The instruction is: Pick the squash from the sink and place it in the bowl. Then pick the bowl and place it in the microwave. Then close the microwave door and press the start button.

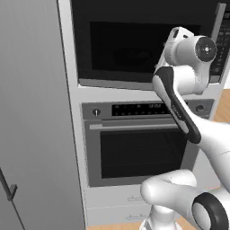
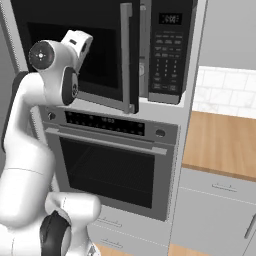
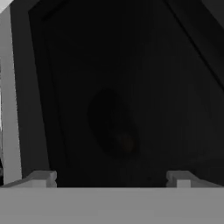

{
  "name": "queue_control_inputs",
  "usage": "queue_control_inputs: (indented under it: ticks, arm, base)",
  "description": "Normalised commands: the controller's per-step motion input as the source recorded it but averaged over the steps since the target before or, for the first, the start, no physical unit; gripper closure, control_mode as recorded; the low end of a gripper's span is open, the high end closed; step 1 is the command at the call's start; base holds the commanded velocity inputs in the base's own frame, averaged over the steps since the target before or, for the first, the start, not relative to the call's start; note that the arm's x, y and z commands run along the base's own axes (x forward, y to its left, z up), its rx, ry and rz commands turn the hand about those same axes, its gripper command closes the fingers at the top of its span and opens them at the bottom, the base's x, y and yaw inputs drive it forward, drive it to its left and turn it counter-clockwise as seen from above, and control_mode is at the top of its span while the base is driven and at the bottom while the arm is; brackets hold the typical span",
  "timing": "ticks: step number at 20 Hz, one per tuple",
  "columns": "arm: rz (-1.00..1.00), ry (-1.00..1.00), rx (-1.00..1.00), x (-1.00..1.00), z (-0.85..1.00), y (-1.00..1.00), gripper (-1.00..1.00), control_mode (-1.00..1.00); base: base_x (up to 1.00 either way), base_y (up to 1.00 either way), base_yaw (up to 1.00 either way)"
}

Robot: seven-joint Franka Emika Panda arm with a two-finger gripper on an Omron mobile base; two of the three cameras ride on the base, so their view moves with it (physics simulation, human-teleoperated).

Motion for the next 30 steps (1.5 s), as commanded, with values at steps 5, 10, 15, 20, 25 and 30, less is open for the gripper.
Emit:
queue_control_inputs:
  ticks: [5, 10, 15, 20, 25, 30]
  arm:
    - [0.1, 0.13, 0.03, 0.54, -0.08, -0.01, -1.0, -1.0]
    - [0.11, 0.1, 0.06, 0.59, -0.13, -0.03, -1.0, -1.0]
    - [0.1, 0.1, 0.02, 0.64, -0.33, 0.0, -1.0, -1.0]
    - [0.08, 0.12, 0.0, 0.63, -0.51, 0.0, -1.0, -1.0]
    - [0.07, -0.05, 0.03, -0.68, -0.47, 0.0, -1.0, -1.0]
    - [0.0, -0.18, 0.1, -1.0, -0.04, -0.05, -1.0, -1.0]
  base:
    - [0.0, 0.0, 0.0]
    - [0.0, 0.0, 0.0]
    - [0.0, 0.0, 0.0]
    - [0.0, 0.0, 0.0]
    - [0.0, 0.0, 0.0]
    - [0.0, 0.0, 0.0]
